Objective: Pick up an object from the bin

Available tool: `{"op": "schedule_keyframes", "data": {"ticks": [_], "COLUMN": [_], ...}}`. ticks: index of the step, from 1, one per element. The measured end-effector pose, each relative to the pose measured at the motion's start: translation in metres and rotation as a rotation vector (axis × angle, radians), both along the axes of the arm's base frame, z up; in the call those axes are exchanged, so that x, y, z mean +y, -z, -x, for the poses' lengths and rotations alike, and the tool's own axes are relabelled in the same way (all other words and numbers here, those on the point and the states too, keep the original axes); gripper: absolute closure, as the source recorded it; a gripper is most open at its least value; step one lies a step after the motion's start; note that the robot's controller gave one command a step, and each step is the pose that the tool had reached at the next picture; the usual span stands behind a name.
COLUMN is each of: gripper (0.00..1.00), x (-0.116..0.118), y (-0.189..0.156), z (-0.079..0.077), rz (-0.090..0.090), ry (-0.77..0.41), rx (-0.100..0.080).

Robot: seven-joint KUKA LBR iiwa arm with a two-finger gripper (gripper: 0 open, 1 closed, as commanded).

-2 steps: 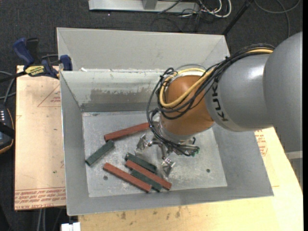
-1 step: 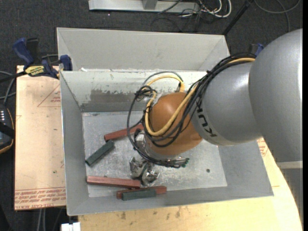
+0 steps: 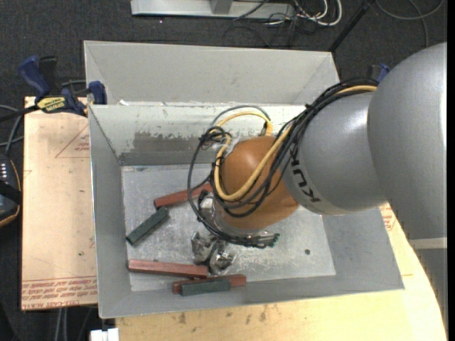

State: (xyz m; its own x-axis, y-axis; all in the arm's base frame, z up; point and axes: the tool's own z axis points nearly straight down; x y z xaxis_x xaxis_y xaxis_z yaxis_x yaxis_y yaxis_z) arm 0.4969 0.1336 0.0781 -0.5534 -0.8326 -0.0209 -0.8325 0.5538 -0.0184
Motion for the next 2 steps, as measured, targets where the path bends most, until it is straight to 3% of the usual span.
{"op": "schedule_keyframes", "data": {"ticks": [1,2], "gripper": [1.00,1.00], "x": [0.007,0.013], "y": [-0.038,-0.076], "z": [0.011,0.006], "rz": [0.005,0.003], "ry": [0.047,0.064], "rx": [0.028,0.021]}}
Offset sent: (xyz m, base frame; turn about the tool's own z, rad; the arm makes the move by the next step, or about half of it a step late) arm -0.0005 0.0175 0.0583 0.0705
